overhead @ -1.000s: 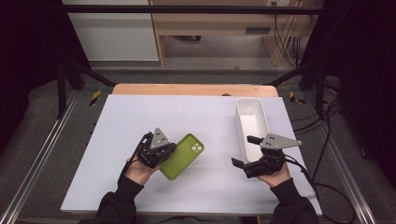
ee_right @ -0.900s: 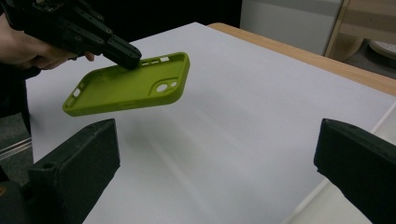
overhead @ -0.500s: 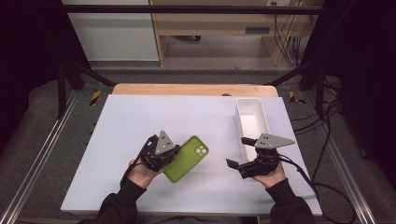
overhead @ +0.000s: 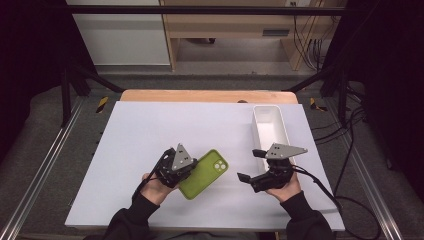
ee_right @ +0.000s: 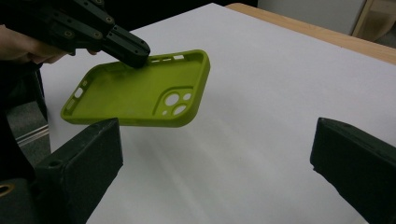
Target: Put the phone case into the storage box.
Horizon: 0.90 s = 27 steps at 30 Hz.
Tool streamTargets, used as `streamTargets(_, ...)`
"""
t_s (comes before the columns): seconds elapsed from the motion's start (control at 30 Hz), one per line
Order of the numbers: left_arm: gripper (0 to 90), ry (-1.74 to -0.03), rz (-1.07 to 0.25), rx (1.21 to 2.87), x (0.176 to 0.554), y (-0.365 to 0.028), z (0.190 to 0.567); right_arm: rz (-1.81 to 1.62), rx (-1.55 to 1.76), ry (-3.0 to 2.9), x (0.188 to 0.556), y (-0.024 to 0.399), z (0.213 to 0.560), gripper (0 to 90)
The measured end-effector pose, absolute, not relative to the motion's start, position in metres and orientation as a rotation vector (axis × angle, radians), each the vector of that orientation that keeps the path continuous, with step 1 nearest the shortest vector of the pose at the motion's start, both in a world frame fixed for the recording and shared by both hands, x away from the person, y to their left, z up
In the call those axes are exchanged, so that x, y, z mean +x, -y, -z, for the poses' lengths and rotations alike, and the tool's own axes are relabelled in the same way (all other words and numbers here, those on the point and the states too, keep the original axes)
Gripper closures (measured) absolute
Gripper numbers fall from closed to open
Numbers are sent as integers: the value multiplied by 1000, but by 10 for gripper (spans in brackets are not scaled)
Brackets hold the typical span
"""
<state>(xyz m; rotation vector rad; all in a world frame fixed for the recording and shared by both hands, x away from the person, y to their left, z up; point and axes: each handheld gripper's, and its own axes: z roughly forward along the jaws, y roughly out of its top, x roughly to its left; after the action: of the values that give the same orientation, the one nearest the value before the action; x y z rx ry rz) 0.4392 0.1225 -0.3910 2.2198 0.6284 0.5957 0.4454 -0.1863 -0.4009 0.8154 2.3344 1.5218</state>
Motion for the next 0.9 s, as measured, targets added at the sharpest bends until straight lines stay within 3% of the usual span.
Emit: streamTargets(0.9, 872, -512, -717, 2279, 421, -102, 392, -1489, 800, -2364, 447, 169, 399, 31)
